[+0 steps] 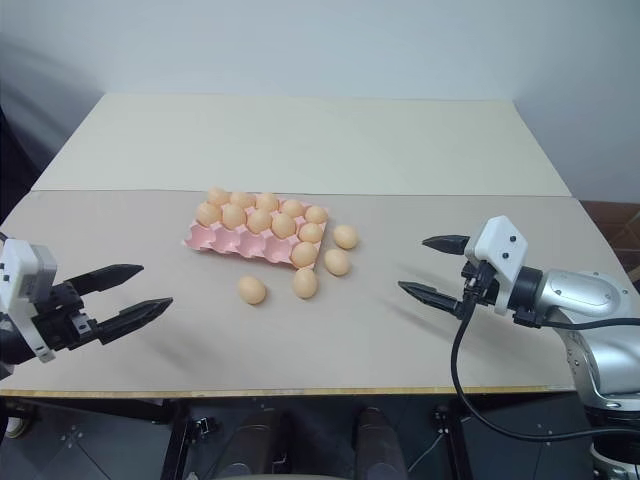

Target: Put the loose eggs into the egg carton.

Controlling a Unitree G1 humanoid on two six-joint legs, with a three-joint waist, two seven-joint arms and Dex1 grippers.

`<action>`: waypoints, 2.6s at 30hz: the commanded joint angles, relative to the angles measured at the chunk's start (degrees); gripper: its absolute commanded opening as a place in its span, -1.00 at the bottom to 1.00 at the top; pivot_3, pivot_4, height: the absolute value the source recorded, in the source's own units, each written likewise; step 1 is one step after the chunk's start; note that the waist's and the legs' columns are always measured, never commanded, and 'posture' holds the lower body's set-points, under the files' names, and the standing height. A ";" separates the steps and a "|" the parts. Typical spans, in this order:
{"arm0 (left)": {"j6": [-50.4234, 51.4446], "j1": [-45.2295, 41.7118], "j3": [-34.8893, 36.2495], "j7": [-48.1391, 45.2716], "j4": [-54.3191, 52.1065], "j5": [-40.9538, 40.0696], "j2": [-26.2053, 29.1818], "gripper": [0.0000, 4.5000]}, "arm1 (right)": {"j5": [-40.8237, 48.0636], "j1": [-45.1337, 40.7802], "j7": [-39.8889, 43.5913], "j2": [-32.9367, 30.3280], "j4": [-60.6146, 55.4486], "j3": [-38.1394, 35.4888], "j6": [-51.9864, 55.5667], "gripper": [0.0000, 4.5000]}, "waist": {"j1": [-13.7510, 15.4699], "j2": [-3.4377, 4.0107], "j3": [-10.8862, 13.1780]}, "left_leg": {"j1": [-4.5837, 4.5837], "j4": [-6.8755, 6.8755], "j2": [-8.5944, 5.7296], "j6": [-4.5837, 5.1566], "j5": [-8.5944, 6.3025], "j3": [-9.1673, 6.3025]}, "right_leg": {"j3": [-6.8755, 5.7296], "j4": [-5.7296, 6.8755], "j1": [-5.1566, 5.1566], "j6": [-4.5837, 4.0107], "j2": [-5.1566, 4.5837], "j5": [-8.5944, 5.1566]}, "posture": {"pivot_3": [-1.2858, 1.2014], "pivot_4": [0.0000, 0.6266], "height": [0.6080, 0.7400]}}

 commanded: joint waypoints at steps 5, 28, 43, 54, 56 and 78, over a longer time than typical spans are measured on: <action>1.14 0.22 2.52 0.66 -1.22 -2.51 0.74 0.99 | 0.15 -1.56 0.71 -0.44 -0.62 -1.07 -1.71 1.00 | 0.00 0.00 0.00 | 0.01 -0.02 0.02 0.00 0.00 0.01 | 0.05 0.00 -0.02 0.00 0.01 0.00 | 0.03 -0.52 1.00; -6.10 -2.65 -2.33 -3.53 1.17 0.90 0.01 0.99 | -5.18 -7.21 -3.35 0.46 -3.78 7.43 2.69 1.00 | -0.13 0.00 0.00 | 0.01 -0.03 0.19 0.01 -0.02 0.34 | 0.13 -0.05 -0.06 -0.03 0.11 0.03 | 0.03 -0.52 1.00; -5.35 -5.07 -4.32 -4.01 1.56 1.23 0.49 0.99 | -23.95 -36.01 -13.03 18.15 25.92 26.68 2.28 1.00 | -1.41 -0.01 -0.01 | -0.30 -0.04 0.75 -0.04 -0.03 0.93 | 0.43 -0.01 -0.68 -0.62 0.84 0.67 | 0.03 -0.52 1.00; -5.92 -5.14 -4.68 -3.48 1.31 1.59 -0.25 0.99 | -28.37 -46.25 -12.09 27.24 46.00 28.67 -0.17 1.00 | -1.52 0.00 0.00 | -0.34 -0.07 0.78 -0.04 -0.03 1.00 | 0.45 0.03 -0.76 -0.50 0.85 0.78 | 0.03 -0.52 1.00; -6.00 -4.99 -4.69 -3.24 1.15 1.69 -0.51 0.99 | -28.88 -46.85 -11.08 27.78 47.97 29.12 -1.04 1.00 | -1.56 0.00 0.00 | -0.35 -0.07 0.77 -0.05 -0.04 1.00 | 0.45 0.03 -0.77 -0.50 0.85 0.78 | 0.03 -0.52 1.00; -5.71 -5.31 -1.75 -3.52 2.22 0.70 0.46 1.00 | -24.89 -51.66 -10.33 31.26 39.84 22.14 3.72 -0.37 | -1.85 0.04 0.02 | -0.33 -0.11 0.82 -0.07 -0.04 1.05 | 0.48 0.14 -0.86 -0.53 0.87 0.80 | 0.03 -0.52 1.00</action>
